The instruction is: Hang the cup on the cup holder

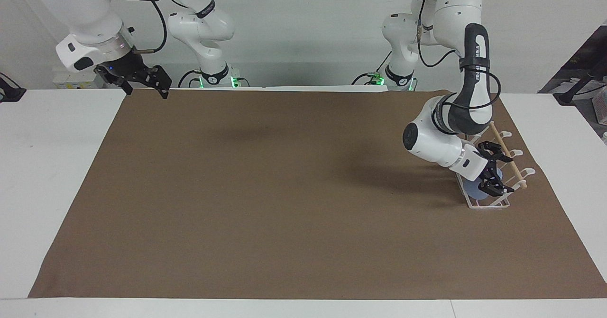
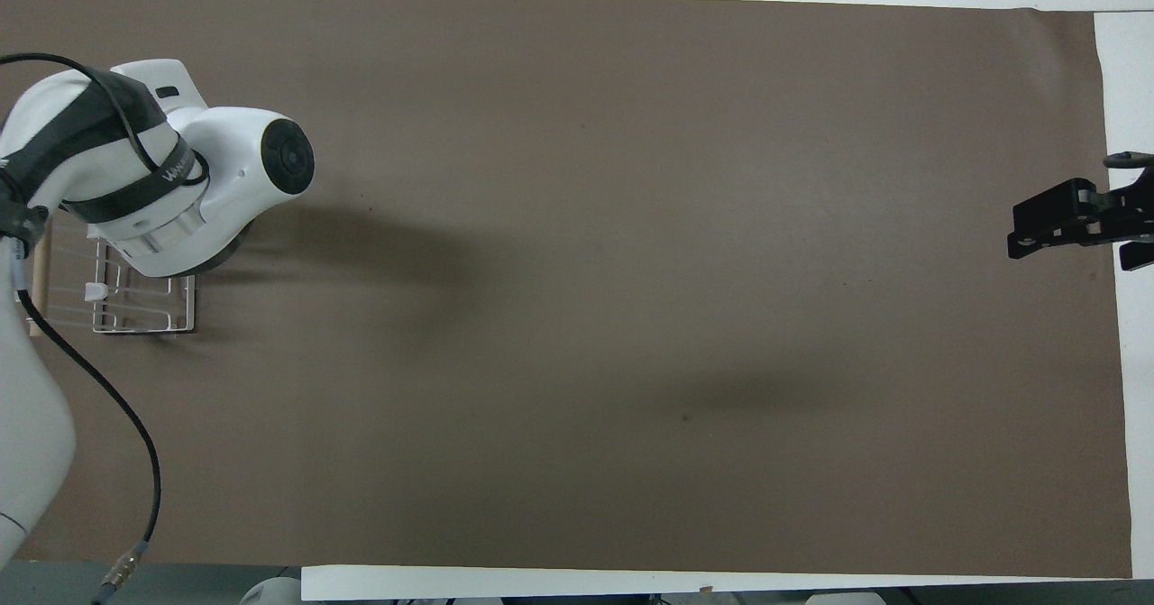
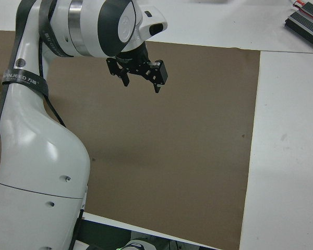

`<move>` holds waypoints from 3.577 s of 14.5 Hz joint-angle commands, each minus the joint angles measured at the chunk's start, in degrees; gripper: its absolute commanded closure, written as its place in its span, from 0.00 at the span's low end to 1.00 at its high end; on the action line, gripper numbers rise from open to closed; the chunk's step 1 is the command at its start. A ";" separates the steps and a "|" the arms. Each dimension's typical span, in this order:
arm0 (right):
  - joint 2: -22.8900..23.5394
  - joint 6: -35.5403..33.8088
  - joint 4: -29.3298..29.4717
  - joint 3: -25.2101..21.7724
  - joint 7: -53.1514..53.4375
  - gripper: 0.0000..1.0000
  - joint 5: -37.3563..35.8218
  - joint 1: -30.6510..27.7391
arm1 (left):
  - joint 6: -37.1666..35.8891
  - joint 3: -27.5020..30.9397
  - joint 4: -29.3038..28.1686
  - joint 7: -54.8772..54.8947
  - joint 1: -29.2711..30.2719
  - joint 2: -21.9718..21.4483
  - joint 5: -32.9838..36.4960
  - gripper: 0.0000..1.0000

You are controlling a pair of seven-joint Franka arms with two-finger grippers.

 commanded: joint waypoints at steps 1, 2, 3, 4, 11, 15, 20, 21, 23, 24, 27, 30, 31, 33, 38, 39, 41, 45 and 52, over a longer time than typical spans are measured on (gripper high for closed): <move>-1.09 0.46 -1.40 0.19 -1.33 0.01 0.94 -0.46 | -1.11 -0.22 6.84 8.31 0.79 -0.66 -7.44 0.00; -1.09 0.55 -1.40 0.19 -1.33 0.01 0.94 -0.46 | -2.07 -0.22 8.78 10.60 1.05 -0.83 -9.90 0.00; -1.09 0.55 -1.40 0.19 -1.33 0.01 0.94 -0.46 | -2.86 -0.22 10.97 13.32 1.23 -1.09 -12.71 0.00; -1.09 0.55 -1.40 0.19 -1.41 0.01 0.94 -0.46 | -3.56 0.13 13.17 16.74 1.32 -1.70 -16.83 0.00; -1.09 0.55 -1.40 0.19 -1.33 0.01 1.03 -0.46 | -8.32 0.21 16.35 31.51 2.28 -4.87 -44.59 0.00; -1.09 0.55 -1.40 0.19 -1.41 0.01 1.03 -0.46 | -10.16 0.22 16.53 47.85 4.83 -7.86 -58.77 0.00; -1.09 0.55 -1.40 0.19 -1.41 0.01 1.03 -0.46 | -12.80 0.30 16.00 73.93 5.62 -9.44 -62.91 0.00; -1.09 0.55 -1.40 0.19 -1.33 0.01 1.03 -0.46 | -12.89 0.31 16.00 79.64 6.32 -9.53 -63.97 0.00; -1.09 0.55 -1.40 0.19 -1.33 0.01 1.03 -0.46 | -13.67 0.30 15.92 93.16 7.47 -9.88 -64.33 0.00; -1.09 0.46 -1.40 0.19 -1.33 0.01 0.94 -0.46 | -13.85 0.31 15.92 99.07 7.82 -10.06 -64.33 0.00; -1.18 0.55 -1.40 0.19 -1.41 0.01 1.03 -0.46 | -13.59 0.30 16.09 104.05 9.31 -10.59 -64.50 0.00; -1.09 0.55 -1.40 0.19 -1.33 0.01 1.03 -0.46 | -13.68 0.31 16.35 104.13 11.06 -12.25 -64.68 0.00; -1.18 0.55 -1.40 0.19 -1.41 0.01 1.03 -0.46 | -13.42 0.31 16.36 103.96 11.16 -12.52 -65.12 0.00; -1.09 0.55 -1.40 0.19 -1.33 0.01 1.03 -0.46 | -12.98 0.13 16.53 103.87 11.16 -12.96 -66.61 0.00; -1.18 0.46 -1.40 0.19 -1.33 0.01 1.03 -0.46 | -13.24 -0.05 16.01 109.92 10.81 -16.12 -66.35 0.00; -1.09 0.55 -1.40 0.19 -1.41 0.01 1.03 -0.46 | -12.98 -0.05 15.83 110.20 11.16 -16.30 -66.35 0.00; -1.09 0.55 -1.40 0.19 -1.33 0.01 1.03 -0.46 | -13.94 0.04 15.74 109.50 11.60 -16.39 -66.79 0.00; -1.09 0.46 -1.40 0.19 -1.33 0.01 1.03 -0.46 | -13.60 0.13 14.78 108.97 11.60 -16.74 -66.88 0.00; -1.09 0.55 -1.40 0.19 -1.33 0.01 1.03 -0.72 | -11.91 -0.13 12.66 107.49 11.42 -17.71 -66.79 0.00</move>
